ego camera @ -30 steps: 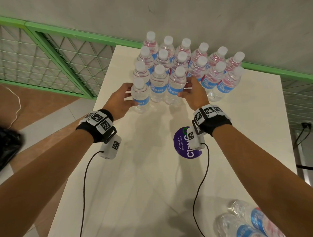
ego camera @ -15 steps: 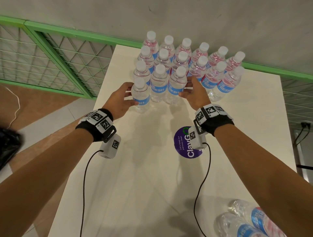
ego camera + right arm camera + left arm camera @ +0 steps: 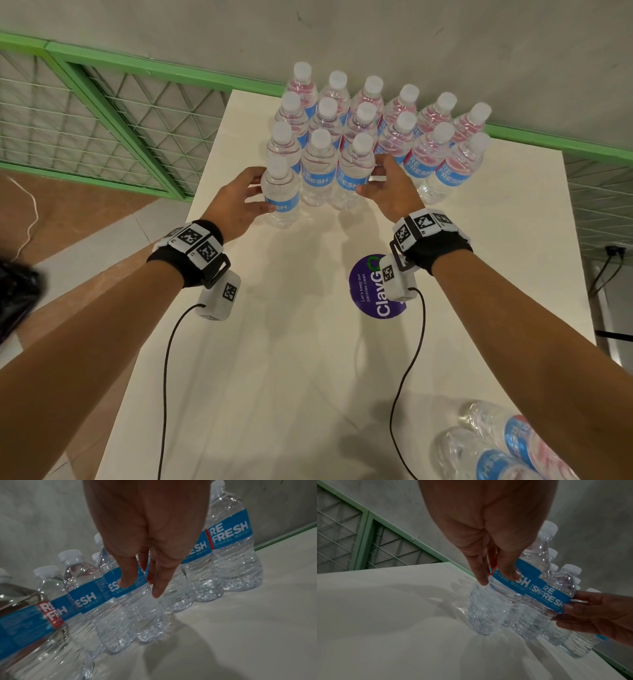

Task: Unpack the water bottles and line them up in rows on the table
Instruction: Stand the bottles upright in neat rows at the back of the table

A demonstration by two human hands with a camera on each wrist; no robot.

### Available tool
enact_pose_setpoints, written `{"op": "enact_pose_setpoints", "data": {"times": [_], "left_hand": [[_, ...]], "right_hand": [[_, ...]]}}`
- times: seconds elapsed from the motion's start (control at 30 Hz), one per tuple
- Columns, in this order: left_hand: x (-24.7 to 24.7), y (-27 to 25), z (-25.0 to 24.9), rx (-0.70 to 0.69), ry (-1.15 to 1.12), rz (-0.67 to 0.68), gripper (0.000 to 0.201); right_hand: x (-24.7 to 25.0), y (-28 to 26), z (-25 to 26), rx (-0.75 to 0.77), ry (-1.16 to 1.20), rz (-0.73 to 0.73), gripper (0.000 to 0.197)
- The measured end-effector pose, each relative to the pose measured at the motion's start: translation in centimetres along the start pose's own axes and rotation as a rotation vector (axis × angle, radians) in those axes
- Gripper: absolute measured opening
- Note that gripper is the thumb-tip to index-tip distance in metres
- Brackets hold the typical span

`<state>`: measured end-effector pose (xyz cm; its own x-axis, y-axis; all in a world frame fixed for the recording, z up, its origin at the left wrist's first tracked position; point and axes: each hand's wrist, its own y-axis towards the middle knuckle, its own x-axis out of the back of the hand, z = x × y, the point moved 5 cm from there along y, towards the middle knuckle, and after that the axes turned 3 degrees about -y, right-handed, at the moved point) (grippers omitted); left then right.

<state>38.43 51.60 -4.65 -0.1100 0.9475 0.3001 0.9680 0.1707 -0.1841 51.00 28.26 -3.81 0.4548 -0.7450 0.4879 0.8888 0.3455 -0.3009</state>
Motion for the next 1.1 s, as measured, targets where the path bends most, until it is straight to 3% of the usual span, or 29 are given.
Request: {"op": "enact_pose_setpoints", "data": {"times": [0.4, 0.5, 0.73, 1.1], "left_hand": [[-0.3, -0.6, 0.6, 0.091, 0.029, 0.018, 0.073], [-1.1, -0.7, 0.8, 0.123, 0.160, -0.037, 0.068], [-1.6, -0.2, 1.2, 0.158, 0.186, -0.120, 0.058], [-1.6, -0.2, 1.2, 0.164, 0.197, -0.124, 0.059]], "right_hand": [[-0.2, -0.4, 0.0, -0.016, 0.017, 0.019, 0.066], [-0.4, -0.4, 0.0, -0.013, 0.006, 0.018, 0.067], [0.1, -0.1, 0.6, 0.004, -0.123, -0.043, 0.056], [0.3, 0.1, 0.4, 0.007, -0.123, -0.039, 0.055]]}}
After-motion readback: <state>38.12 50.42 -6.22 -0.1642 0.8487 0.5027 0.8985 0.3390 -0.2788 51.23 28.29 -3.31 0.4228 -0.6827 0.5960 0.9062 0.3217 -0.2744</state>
